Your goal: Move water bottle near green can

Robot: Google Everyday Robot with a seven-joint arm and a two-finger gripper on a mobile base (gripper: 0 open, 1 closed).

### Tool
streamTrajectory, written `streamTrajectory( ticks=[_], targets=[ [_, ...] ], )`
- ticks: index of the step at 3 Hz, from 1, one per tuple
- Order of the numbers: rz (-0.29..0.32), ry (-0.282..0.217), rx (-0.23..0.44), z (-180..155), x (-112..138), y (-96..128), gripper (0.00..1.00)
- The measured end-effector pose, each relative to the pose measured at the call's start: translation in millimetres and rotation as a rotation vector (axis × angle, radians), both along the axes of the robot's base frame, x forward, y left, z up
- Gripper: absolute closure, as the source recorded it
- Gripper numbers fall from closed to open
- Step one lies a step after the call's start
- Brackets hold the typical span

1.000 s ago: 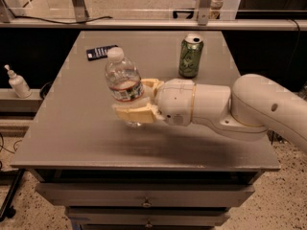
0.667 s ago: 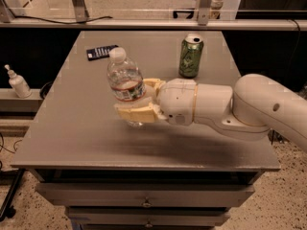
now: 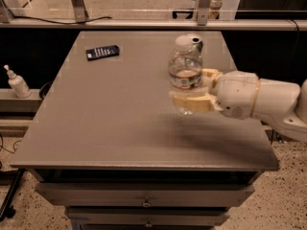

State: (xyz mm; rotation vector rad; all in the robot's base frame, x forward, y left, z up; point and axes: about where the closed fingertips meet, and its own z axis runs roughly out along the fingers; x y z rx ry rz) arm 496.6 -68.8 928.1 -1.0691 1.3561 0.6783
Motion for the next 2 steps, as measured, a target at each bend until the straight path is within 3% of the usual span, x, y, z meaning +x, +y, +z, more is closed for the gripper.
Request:
streamTrajectory(
  ticks=[1, 2],
  targets=[
    [-0.101, -0.021, -0.001, 5.5, 11.4, -65.5, 1.0],
    [-0.184, -0.024, 0.02, 1.1, 35.1, -106.8, 1.0]
  ],
)
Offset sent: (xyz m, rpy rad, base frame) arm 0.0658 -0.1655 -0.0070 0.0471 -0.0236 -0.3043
